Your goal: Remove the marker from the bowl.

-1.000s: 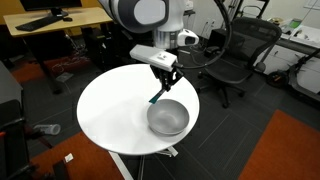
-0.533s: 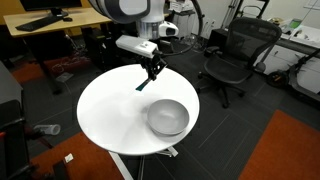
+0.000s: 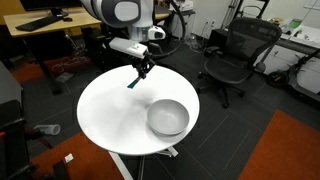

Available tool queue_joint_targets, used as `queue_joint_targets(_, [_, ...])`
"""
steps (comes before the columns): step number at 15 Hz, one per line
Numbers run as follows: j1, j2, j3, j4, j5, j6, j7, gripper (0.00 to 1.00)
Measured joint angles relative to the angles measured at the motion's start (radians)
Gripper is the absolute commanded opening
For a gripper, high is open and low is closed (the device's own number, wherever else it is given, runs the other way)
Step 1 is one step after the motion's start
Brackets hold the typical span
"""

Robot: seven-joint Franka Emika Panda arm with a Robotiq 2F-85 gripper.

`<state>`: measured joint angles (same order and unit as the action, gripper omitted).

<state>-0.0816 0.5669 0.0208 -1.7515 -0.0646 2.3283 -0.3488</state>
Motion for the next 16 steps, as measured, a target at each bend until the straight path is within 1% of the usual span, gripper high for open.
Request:
queue_joint_targets(9, [0.01,0.112,0.0,0.05,-0.004,0.003,-0.001,0.05])
queue_joint_targets(10, [0.011,0.122,0.0,0.058,-0.005,0.004,-0.001,0.44])
queue_joint_targets(11, [0.012,0.132,0.0,0.066,-0.006,0.004,-0.001,0.46])
queue_joint_targets(12, [0.012,0.139,0.0,0.072,-0.006,0.004,-0.001,0.51])
queue_joint_targets(16, [0.014,0.153,0.0,0.09,-0.011,0.004,-0.001,0.81])
